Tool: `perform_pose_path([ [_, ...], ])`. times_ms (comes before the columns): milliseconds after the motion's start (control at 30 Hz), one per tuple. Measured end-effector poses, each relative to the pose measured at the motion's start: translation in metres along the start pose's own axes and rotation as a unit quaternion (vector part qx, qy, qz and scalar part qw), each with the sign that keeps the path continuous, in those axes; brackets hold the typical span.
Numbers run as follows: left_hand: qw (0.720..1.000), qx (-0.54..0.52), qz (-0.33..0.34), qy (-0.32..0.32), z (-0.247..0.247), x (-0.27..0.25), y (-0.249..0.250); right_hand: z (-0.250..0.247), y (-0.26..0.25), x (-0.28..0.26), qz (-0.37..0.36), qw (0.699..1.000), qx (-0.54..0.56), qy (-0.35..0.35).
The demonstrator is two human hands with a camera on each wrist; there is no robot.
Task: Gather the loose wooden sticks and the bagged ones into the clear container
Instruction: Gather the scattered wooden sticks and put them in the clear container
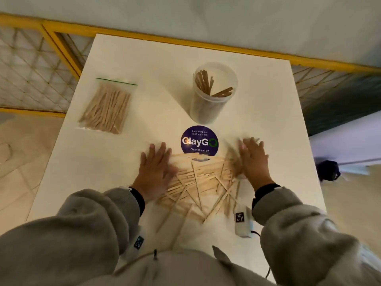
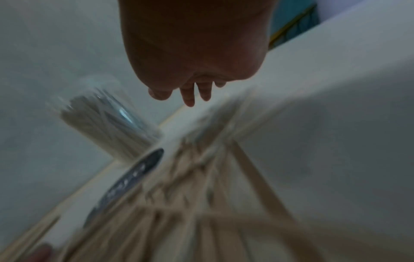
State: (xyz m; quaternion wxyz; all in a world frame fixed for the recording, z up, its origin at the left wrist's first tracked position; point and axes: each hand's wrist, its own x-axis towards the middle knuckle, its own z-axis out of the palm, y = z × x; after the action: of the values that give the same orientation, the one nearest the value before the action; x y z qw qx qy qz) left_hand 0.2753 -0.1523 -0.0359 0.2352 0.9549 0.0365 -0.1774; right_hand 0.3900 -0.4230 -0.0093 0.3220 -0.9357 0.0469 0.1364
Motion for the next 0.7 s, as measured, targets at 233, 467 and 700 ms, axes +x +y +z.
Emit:
perform_pose_path([
  [233,0.982,-0.171,-0.009,-0.077,0.016,-0.019,0.052,0.049,-0.011,-0.064,-0.006,0.995,0.053,-0.086],
  [467,0.996,-0.043,-0.019,-0.072,-0.015,-0.066,0.008,0.023,0.019,-0.095,-0.249,0.929,-0.165,-0.218],
  [700,0.997,0.047,0.002,-0.066,0.019,-0.130,-0.031,0.051,0.023,-0.119,-0.407,0.817,-0.334,-0.233],
])
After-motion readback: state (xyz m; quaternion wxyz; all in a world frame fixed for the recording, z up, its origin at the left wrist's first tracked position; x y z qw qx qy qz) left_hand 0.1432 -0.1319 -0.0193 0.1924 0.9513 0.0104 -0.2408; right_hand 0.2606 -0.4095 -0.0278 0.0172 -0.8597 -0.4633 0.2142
